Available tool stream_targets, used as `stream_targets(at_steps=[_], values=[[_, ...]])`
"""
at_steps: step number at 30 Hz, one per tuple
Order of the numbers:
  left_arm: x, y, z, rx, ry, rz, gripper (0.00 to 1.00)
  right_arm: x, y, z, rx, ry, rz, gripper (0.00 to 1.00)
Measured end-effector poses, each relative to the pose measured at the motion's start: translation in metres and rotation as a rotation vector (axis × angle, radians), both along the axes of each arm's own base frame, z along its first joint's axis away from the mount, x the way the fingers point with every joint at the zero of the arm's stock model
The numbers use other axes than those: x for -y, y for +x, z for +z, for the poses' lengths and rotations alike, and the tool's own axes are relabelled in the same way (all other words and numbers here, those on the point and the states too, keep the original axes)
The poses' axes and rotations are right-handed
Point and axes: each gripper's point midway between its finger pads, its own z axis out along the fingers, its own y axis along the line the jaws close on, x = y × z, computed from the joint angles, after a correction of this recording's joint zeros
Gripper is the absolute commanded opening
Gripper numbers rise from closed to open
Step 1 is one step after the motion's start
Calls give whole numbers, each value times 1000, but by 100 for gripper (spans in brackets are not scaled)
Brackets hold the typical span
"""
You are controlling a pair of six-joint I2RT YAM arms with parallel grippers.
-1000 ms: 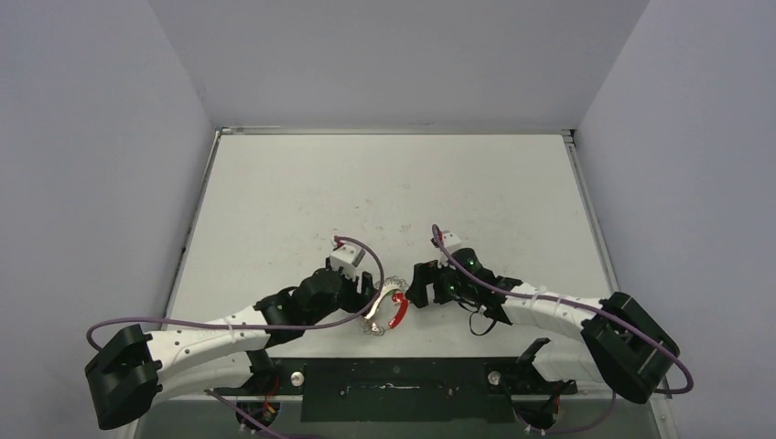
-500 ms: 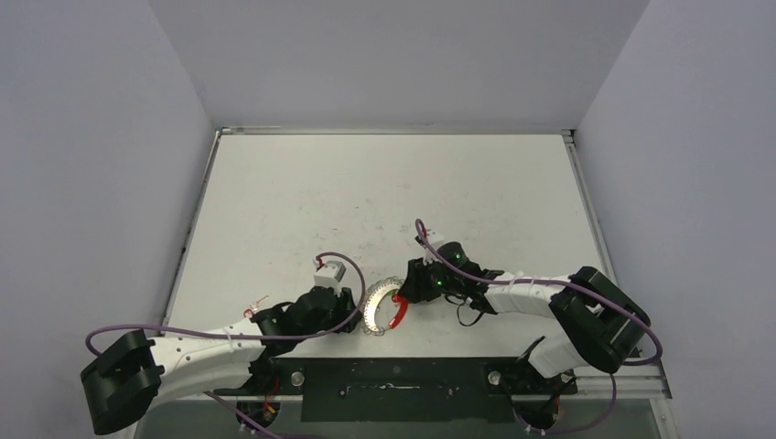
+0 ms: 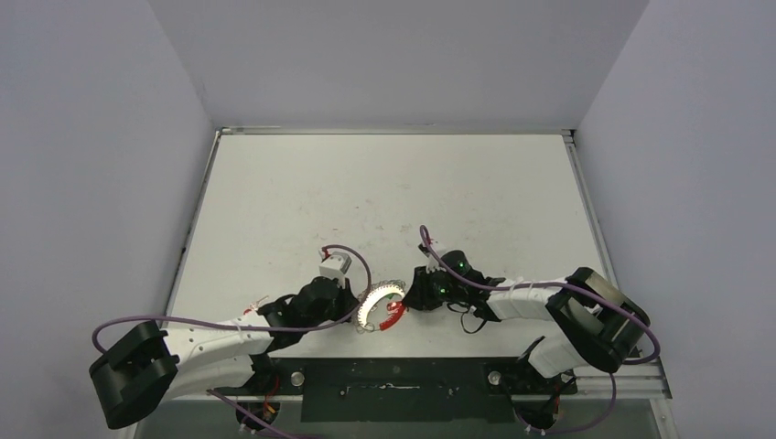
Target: Put the keys on the keyring
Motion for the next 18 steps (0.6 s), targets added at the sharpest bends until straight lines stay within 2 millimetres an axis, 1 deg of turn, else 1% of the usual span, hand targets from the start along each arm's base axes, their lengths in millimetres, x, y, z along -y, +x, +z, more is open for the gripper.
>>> stream_targets(at_steps=[5,7,8,12,14,15,16,18], values=[[-2,18,15,56,16,3,1,-2,-9,0,-20,29,-6,20],[-3,24,19,76,25,-2,2,-1,-13,1,-29,35,-7,24],[-4,26,20,84,32,-6,4,-1,-15,1,-32,37,-6,26],[-8,30,22,95,68,-20,23,-1,-18,8,-28,46,-4,43],[-8,30,24,90,78,-27,32,1,-18,11,-19,39,-4,49],[-7,29,26,85,75,-32,36,1,-17,13,-15,32,-4,52],[-7,28,27,80,71,-37,38,2,-16,15,-9,25,-6,53],[-7,23,28,61,61,-44,40,2,-12,21,9,14,-3,55]])
